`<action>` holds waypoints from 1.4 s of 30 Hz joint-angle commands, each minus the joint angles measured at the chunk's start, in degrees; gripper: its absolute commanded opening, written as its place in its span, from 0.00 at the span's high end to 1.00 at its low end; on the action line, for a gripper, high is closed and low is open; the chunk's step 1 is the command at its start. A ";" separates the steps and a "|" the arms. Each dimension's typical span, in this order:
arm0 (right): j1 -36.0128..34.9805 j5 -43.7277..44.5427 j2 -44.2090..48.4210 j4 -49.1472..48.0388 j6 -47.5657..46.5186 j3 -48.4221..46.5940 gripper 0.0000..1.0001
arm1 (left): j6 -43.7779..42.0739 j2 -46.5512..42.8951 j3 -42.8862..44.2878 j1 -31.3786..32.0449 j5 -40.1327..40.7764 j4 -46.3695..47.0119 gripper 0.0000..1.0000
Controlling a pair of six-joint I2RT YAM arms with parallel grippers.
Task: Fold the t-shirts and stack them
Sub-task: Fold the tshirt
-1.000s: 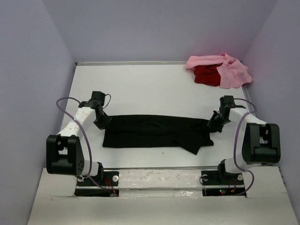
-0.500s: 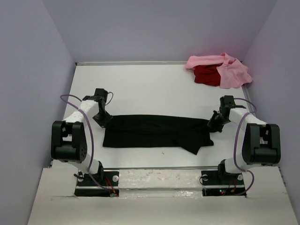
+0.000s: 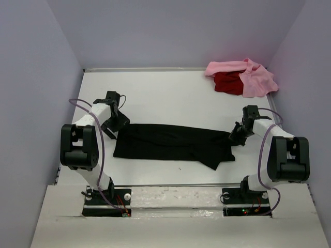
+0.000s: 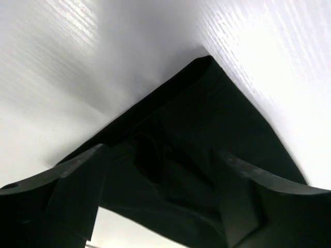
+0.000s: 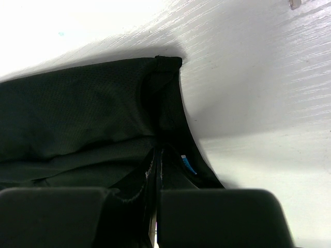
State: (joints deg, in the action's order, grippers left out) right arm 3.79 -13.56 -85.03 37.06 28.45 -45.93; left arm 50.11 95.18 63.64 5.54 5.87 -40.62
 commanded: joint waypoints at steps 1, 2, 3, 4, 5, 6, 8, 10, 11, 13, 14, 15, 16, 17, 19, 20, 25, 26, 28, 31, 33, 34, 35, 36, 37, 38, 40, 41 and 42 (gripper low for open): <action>0.34 -0.15 2.42 0.12 -1.02 -1.18 1.00 | 0.43 -4.29 -2.11 0.17 -0.33 1.33 0.07; 0.34 -0.15 2.42 0.03 -1.02 -1.18 1.00 | 0.52 -5.08 -2.37 0.17 -0.51 1.68 0.07; 0.34 -0.15 2.33 0.03 -1.11 -1.18 1.00 | 0.87 -5.26 -2.55 0.17 -0.33 1.42 0.07; 0.34 -0.32 2.50 0.03 -1.03 -1.18 1.00 | 0.87 -5.52 -2.73 0.17 -0.59 1.60 0.06; 0.34 -0.24 2.42 0.03 -1.02 -1.18 1.00 | 0.61 -5.79 -3.25 0.17 -1.20 2.03 0.07; 0.34 -0.32 2.33 0.03 -1.02 -1.26 1.00 | 0.26 -6.75 -3.69 0.17 -2.60 3.26 0.09; 0.34 -0.41 2.33 0.03 -1.11 -1.53 1.00 | -0.36 -9.29 -5.10 0.17 -4.28 5.80 0.09; 0.34 -0.59 2.15 0.03 -1.11 -1.79 1.00 | -1.15 -11.76 -5.80 0.52 -5.34 7.04 0.10; 0.34 -0.59 2.24 0.03 -1.11 -1.79 1.00 | -1.59 -13.33 -5.89 0.70 -5.43 7.92 0.09; 0.34 -0.68 2.15 -0.14 -1.20 -1.79 1.00 | -3.52 -19.04 -6.33 1.22 -5.60 11.69 0.09; 0.34 -0.68 1.98 -0.06 -1.29 -1.79 1.00 | -4.48 -23.41 -7.38 1.57 -7.69 15.71 0.09; 0.34 -0.68 1.89 -0.23 -1.29 -1.79 1.00 | -5.54 -25.46 -8.52 1.58 -9.37 18.36 0.08; 0.34 -0.68 1.72 -0.23 -1.46 -1.97 1.00 | -7.03 -27.04 -10.79 1.58 -14.26 20.99 0.08; 0.34 -0.68 1.37 -0.32 -1.55 -1.97 1.00 | -7.39 -28.80 -11.51 1.58 -16.48 24.07 0.07; 0.34 -0.94 1.01 -0.32 -1.64 -2.32 1.00 | -7.74 -28.47 -12.30 1.58 -23.59 24.80 0.12; 0.34 -1.20 0.66 -0.41 -1.64 -2.49 1.00 | -8.27 -26.90 -13.44 1.93 -26.06 25.06 0.16; 0.34 -1.64 0.13 -0.41 -1.82 -3.37 1.00 | -9.68 -24.07 -16.79 5.53 -33.12 25.68 1.00; 0.34 -1.73 0.13 -0.41 -1.82 -3.64 1.00 | -9.42 -24.51 -17.75 6.06 -33.29 26.64 1.00; 0.34 -2.08 -0.04 -0.32 -1.90 -3.73 1.00 | -8.80 -24.95 -20.38 7.11 -37.05 29.71 1.00; 0.34 -2.52 -0.04 -0.41 -1.99 -3.81 1.00 | -7.74 -23.64 -22.15 8.60 -44.97 37.80 1.00; 0.34 -2.70 -0.04 -0.23 -2.17 -3.90 1.00 | -9.66 -21.01 -21.02 10.01 -46.64 38.34 1.00; 0.34 -2.61 -0.04 -0.32 -2.17 -3.90 1.00 | -10.72 -20.21 -20.40 10.71 -47.00 38.07 1.00; 0.34 -2.70 0.04 -0.32 -2.25 -3.90 1.00 | -11.86 -19.51 -18.65 12.63 -47.18 37.55 1.00; 0.34 -2.78 0.04 -0.23 -2.34 -3.90 1.00 | -13.09 -18.37 -17.68 13.52 -47.18 35.98 1.00; 0.34 -2.87 0.04 -0.23 -2.43 -3.90 1.00 | -15.72 -17.92 -16.71 14.58 -46.22 35.01 1.00; 0.34 -2.87 0.04 -0.15 -2.43 -3.90 1.00 | -17.05 -17.40 -15.05 15.63 -45.34 34.13 1.00; 0.34 -2.87 0.13 -0.14 -2.61 -3.81 1.00 | -19.42 -15.38 -13.37 18.44 -42.44 30.88 1.00; 0.34 -2.96 0.13 -0.14 -2.69 -3.81 1.00 | -21.87 -13.37 -11.80 19.15 -41.47 28.34 1.00; 0.34 -3.14 0.13 -0.14 -2.78 -3.90 1.00 | -23.29 -12.31 -10.74 21.16 -38.51 26.92 1.00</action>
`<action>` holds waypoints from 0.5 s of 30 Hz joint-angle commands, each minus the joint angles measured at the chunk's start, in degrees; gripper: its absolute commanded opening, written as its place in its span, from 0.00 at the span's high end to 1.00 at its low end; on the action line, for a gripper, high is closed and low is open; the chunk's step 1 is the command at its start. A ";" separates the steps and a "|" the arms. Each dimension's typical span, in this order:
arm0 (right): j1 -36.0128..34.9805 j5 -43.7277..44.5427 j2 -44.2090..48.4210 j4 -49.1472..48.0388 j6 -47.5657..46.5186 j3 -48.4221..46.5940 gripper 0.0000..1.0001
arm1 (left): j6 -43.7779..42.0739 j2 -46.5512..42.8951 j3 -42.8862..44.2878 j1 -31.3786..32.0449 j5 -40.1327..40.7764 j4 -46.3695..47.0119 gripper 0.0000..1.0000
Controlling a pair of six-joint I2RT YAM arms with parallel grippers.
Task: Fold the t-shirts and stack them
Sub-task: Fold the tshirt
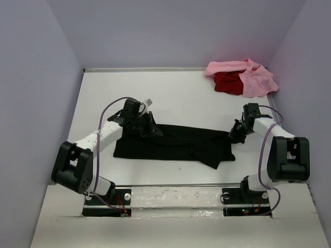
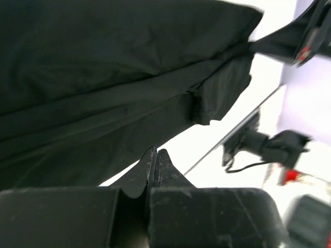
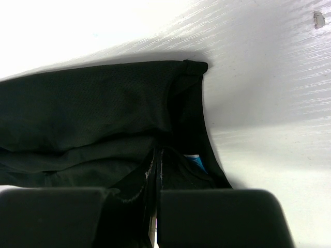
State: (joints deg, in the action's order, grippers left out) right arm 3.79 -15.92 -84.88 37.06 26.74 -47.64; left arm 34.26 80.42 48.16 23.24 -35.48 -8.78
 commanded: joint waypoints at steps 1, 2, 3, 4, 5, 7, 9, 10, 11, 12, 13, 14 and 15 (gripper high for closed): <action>0.34 -0.86 -0.02 -0.06 -1.16 -2.20 1.00 | -8.85 3.33 5.79 4.78 4.62 -6.15 1.00; 0.34 -0.78 0.07 -0.06 -1.25 -2.28 1.00 | -10.25 4.12 6.93 6.36 6.11 -7.30 1.00; 0.34 -0.78 -0.02 -0.06 -1.34 -2.28 1.00 | -12.70 5.52 9.64 8.03 8.04 -9.57 1.00; 0.34 -0.95 -0.02 0.03 -1.43 -2.28 1.00 | -13.77 6.14 10.98 11.61 12.07 -10.55 0.99; 0.34 -1.04 -0.11 0.03 -1.52 -2.28 1.00 | -15.70 7.54 13.95 13.56 14.02 -12.65 0.98; 0.34 -1.13 -0.11 0.12 -1.52 -2.28 1.00 | -17.55 9.22 16.60 17.08 18.25 -14.33 0.97; 0.34 -1.13 0.07 0.12 -1.60 -2.28 1.00 | -19.57 12.19 20.21 21.39 20.88 -17.14 0.97; 0.34 -1.30 -0.02 0.21 -1.69 -2.28 1.00 | -19.93 13.00 21.00 22.53 21.68 -17.76 0.97; 0.34 -1.39 -0.02 0.21 -1.61 -2.28 1.00 | -20.20 14.31 22.23 24.37 22.21 -18.46 0.97; 0.34 -1.48 -0.02 0.21 -1.61 -2.28 1.00 | -20.55 14.76 22.50 25.00 22.21 -18.38 0.98; 0.34 -1.39 -0.02 0.21 -1.69 -2.28 1.00 | -20.64 15.20 22.76 25.62 22.39 -18.38 0.98; 0.34 -1.39 0.07 0.29 -1.69 -2.28 1.00 | -20.72 15.55 23.11 26.58 22.56 -18.38 0.98; 0.34 -1.39 0.24 0.30 -1.78 -2.28 1.00 | -20.73 16.16 23.29 27.02 22.56 -18.30 0.98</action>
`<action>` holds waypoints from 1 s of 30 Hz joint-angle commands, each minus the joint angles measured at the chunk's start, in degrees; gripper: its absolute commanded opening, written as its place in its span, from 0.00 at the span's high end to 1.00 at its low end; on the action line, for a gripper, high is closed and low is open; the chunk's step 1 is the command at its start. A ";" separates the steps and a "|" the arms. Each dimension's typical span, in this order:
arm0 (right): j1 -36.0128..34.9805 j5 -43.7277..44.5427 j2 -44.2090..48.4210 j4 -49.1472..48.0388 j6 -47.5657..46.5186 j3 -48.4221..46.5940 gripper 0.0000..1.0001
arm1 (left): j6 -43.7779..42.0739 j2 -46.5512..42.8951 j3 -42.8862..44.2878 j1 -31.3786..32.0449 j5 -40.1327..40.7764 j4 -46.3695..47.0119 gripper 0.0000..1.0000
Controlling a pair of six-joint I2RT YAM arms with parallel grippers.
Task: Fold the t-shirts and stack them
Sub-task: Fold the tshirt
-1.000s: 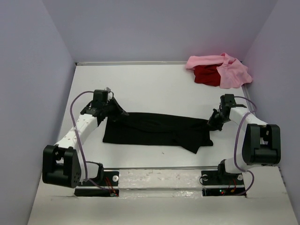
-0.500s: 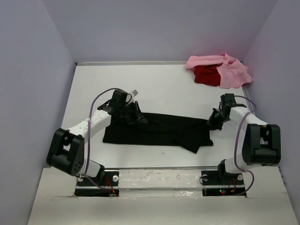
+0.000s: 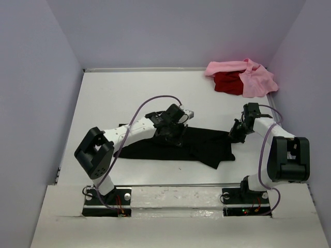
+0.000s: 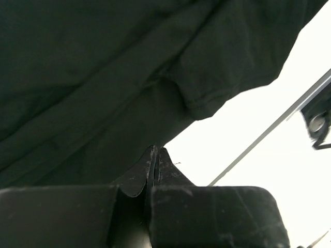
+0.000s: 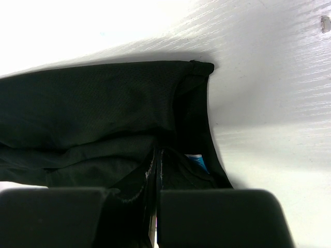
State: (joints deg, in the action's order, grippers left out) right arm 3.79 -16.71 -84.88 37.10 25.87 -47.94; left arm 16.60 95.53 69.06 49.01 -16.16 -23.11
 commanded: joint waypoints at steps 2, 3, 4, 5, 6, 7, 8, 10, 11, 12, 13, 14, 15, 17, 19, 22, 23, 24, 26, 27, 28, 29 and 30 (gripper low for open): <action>0.34 -0.69 0.15 0.25 -0.82 -1.89 1.00 | -3.15 1.68 2.57 2.05 3.85 -3.96 0.98; 0.34 -0.61 0.24 0.25 -0.82 -1.98 1.00 | -3.24 2.29 2.75 2.92 4.12 -4.04 0.98; 0.34 -0.60 0.16 0.25 -0.82 -1.98 1.00 | -3.24 2.56 2.75 3.19 4.47 -3.96 0.98; 0.34 -0.60 0.15 0.34 -0.91 -1.98 1.00 | -3.15 2.82 2.75 3.45 4.91 -3.96 0.98; 0.34 -0.60 0.07 0.25 -0.82 -1.98 1.00 | -3.07 3.17 2.75 3.89 5.61 -3.96 0.98; 0.34 -0.69 0.07 0.25 -0.91 -1.98 1.00 | -3.15 3.35 2.66 4.07 5.53 -3.70 0.99; 0.34 -0.69 0.15 0.25 -0.91 -1.98 1.00 | -3.07 3.44 2.57 4.16 5.70 -3.43 0.99; 0.34 -0.95 0.07 0.25 -0.99 -1.89 1.00 | -2.80 3.53 2.14 4.60 6.75 -2.55 0.99; 0.34 -1.13 -0.02 0.25 -1.08 -1.89 1.00 | -2.71 3.61 1.96 4.77 7.28 -2.12 1.00; 0.34 -1.31 -0.19 0.25 -1.08 -1.89 1.00 | -1.84 3.70 1.70 4.77 9.55 -1.24 1.00; 0.34 -1.39 -0.20 0.25 -1.08 -1.89 1.00 | -1.49 3.70 1.35 4.86 10.35 -0.71 1.00; 0.34 -1.40 -0.20 0.16 -1.08 -1.80 1.00 | -1.22 3.88 0.56 4.78 11.06 0.69 1.00; 0.34 -1.40 -0.11 0.16 -1.08 -1.89 1.00 | -0.87 3.88 0.12 4.86 11.85 1.31 1.00; 0.34 -1.22 -0.46 0.16 -1.08 -2.41 1.00 | 0.27 4.23 -1.02 4.78 13.96 3.32 1.00; 0.34 -1.48 -0.81 0.34 -1.17 -2.77 1.00 | 1.41 4.67 -1.73 4.86 15.54 4.48 1.00; 0.34 -1.48 -0.90 0.43 -0.91 -3.30 1.00 | 2.73 5.46 -2.70 4.86 17.20 6.76 1.00; 0.34 -1.48 -0.73 0.43 -0.91 -3.47 1.00 | 3.26 5.90 -2.96 4.78 17.83 7.72 1.00; 0.34 -1.40 -0.64 0.60 -0.91 -3.56 1.00 | 3.44 6.16 -3.22 4.77 17.75 8.34 1.00; 0.34 -1.40 -0.55 0.78 -0.99 -4.09 1.00 | 4.66 7.21 -3.23 4.86 18.01 9.05 1.00; 0.34 -1.31 -0.46 0.87 -0.91 -4.18 1.00 | 4.84 7.74 -3.31 4.86 18.18 9.23 1.00; 0.34 -1.31 -0.46 1.13 -0.91 -4.35 1.00 | 4.84 8.18 -3.23 4.86 17.84 9.31 1.00; 0.34 -1.31 -0.29 1.39 -0.99 -4.53 1.00 | 5.37 8.71 -3.14 4.86 18.01 9.14 1.00; 0.34 -1.31 -0.02 1.48 -0.99 -4.53 1.00 | 5.72 8.71 -3.14 4.86 18.88 8.97 1.00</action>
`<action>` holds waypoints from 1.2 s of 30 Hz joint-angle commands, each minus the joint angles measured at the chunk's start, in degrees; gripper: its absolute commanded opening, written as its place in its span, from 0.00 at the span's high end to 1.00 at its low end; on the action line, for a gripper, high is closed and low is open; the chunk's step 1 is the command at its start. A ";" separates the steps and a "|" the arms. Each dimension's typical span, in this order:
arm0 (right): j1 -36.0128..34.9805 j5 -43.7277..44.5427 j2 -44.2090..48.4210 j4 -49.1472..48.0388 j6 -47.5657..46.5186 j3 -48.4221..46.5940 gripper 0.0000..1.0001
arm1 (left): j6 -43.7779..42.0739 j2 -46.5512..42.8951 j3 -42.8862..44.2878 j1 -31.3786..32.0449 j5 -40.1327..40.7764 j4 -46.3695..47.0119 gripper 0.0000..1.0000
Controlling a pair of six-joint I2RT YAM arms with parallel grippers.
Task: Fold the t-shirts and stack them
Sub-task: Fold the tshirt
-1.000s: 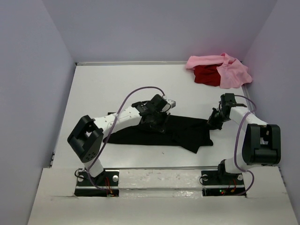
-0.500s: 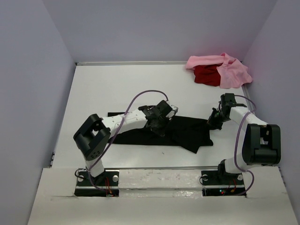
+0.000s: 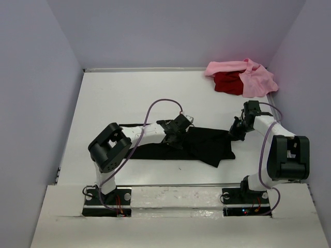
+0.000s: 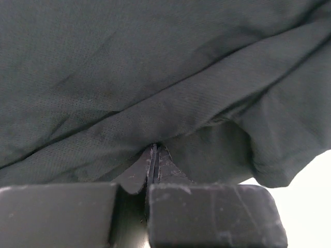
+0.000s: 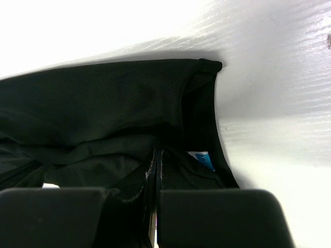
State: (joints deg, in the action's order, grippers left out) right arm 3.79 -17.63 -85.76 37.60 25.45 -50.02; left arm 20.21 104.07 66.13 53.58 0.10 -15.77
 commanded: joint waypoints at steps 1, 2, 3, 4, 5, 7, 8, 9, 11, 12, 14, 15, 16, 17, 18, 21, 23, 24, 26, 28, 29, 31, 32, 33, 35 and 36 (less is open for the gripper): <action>0.34 -0.22 0.94 0.98 -0.67 -2.45 1.00 | 2.47 -0.01 -0.38 0.29 2.80 1.53 1.00; 0.34 -0.21 1.03 1.07 -0.58 -2.45 1.00 | 2.73 -0.62 -0.91 0.29 3.24 1.36 1.00; 0.34 -0.21 1.12 1.07 -0.49 -2.36 1.00 | 3.60 -1.15 -1.26 0.21 3.76 1.27 1.00; 0.34 -0.39 1.12 1.07 -0.49 -2.36 1.00 | 3.96 -1.76 -1.87 0.21 4.46 1.27 1.00; 0.34 -0.30 1.03 1.07 -0.49 -2.36 1.00 | 4.22 -2.46 -2.49 0.29 4.73 1.35 1.00; 0.34 -0.22 0.94 0.98 -0.49 -2.28 1.00 | 5.36 -4.92 -4.33 0.29 5.09 1.44 1.00; 0.34 -0.30 0.77 0.98 -0.49 -2.28 1.00 | 5.72 -6.41 -5.65 0.29 4.83 1.62 1.00; 0.34 -0.22 0.77 0.98 -0.58 -2.36 1.00 | 5.98 -6.86 -6.01 0.29 4.82 1.53 1.00; 0.34 0.49 0.42 1.24 -0.40 -2.80 1.00 | 7.12 -7.48 -6.89 0.29 4.74 1.53 1.00; 0.34 0.84 -0.11 1.50 -0.49 -3.15 0.95 | 7.39 -7.74 -7.76 0.29 4.74 1.79 1.00; 0.34 1.97 -0.55 2.38 -0.67 -4.46 0.63 | 8.26 -7.74 -8.38 0.38 4.65 2.14 1.00; 0.34 2.24 -0.29 2.56 -0.67 -5.08 0.36 | 8.44 -7.66 -8.73 0.38 4.65 2.23 1.00; 0.34 2.25 0.23 2.74 -0.75 -5.52 0.30 | 8.71 -7.66 -8.82 0.47 4.73 2.41 1.00; 0.34 1.29 0.85 2.74 -0.84 -6.75 0.29 | 9.06 -7.74 -8.91 0.47 4.74 2.50 1.00; 0.34 0.41 1.55 2.82 -0.93 -7.37 0.27 | 9.15 -7.66 -8.91 0.56 4.91 2.50 1.00; 0.34 -2.49 3.31 4.05 -1.28 -10.44 0.27 | 9.85 -7.22 -8.91 0.56 5.18 2.50 1.00; 0.34 -5.21 3.58 5.89 -1.90 -11.94 0.27 | 10.38 -6.87 -8.91 0.65 5.35 2.41 1.00; 0.34 -6.01 3.58 6.51 -2.07 -12.81 0.27 | 10.64 -6.78 -8.91 0.73 5.18 2.41 1.00; 0.34 -10.03 3.06 8.26 -2.43 -12.91 0.27 | 10.91 -6.51 -8.65 0.82 5.17 2.41 1.00; -0.19 -13.29 2.96 8.89 -1.72 -11.42 0.27 | 11.35 -6.16 -8.21 0.82 5.53 2.06 1.00; -1.23 -15.22 3.14 8.80 -1.37 -10.72 0.27 | 11.61 -6.07 -8.12 0.91 5.70 2.06 1.00; -4.04 -14.11 4.36 8.80 -0.93 -10.01 0.27 | 12.74 -6.25 -8.03 1.00 6.49 1.80 1.00; -5.10 -13.49 4.72 8.71 -1.02 -10.01 0.28 | 12.75 -6.25 -8.03 1.00 6.67 1.71 1.00; -6.24 -13.14 4.81 8.63 -1.28 -10.10 0.29 | 13.62 -6.34 -7.86 1.00 6.84 1.45 1.00; -11.16 -11.30 3.93 9.67 -3.64 -11.76 0.30 | 14.69 -6.16 -7.86 1.00 7.90 0.74 1.00; -13.18 -9.72 3.32 10.38 -4.79 -12.81 0.31 | 15.38 -5.90 -7.94 1.00 7.90 0.31 1.00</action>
State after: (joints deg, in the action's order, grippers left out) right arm -3.05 -28.25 -83.26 45.52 23.83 -60.01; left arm 32.77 98.59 57.71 54.28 5.26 -14.11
